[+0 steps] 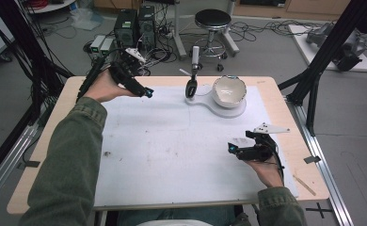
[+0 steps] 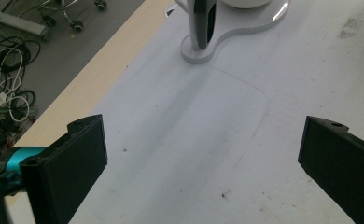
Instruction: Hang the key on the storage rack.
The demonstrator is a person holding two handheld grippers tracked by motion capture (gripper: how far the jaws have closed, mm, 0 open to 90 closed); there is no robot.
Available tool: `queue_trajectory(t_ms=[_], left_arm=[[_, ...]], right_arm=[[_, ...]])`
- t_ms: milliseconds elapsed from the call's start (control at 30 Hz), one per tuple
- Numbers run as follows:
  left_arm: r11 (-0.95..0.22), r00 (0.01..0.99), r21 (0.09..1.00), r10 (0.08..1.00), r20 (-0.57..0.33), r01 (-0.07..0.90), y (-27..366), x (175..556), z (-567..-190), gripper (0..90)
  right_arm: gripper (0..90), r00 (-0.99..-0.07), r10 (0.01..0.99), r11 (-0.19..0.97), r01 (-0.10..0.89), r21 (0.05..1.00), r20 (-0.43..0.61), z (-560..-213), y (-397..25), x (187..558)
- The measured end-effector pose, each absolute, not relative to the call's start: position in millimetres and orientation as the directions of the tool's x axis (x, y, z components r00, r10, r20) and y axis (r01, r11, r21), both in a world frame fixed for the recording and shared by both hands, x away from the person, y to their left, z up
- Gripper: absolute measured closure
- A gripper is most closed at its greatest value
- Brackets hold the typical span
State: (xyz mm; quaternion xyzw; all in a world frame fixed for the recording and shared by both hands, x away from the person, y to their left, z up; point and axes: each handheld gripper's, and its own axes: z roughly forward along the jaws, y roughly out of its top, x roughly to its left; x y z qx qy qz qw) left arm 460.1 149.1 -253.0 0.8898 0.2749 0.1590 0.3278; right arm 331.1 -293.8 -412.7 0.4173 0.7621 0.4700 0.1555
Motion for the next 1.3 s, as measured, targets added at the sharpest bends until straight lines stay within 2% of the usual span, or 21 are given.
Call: queue_trajectory(t_ms=[600, 1300], left_arm=[[-0.625, 0.748, 0.675, 0.644, 0.161, 0.393, 190.3, 427.7, -274.0, 1.9], [-0.608, 0.719, 0.652, 0.681, 0.135, 0.453, 227.7, 385.6, -308.6, 1.9]], right_arm=[[0.6, -0.603, 0.784, 0.224, 0.495, 0.839, 0.147, -413.6, -292.0, 331.5], [0.6, -0.614, 0.782, 0.279, 0.502, 0.818, 0.111, -417.8, -284.9, 331.7]])
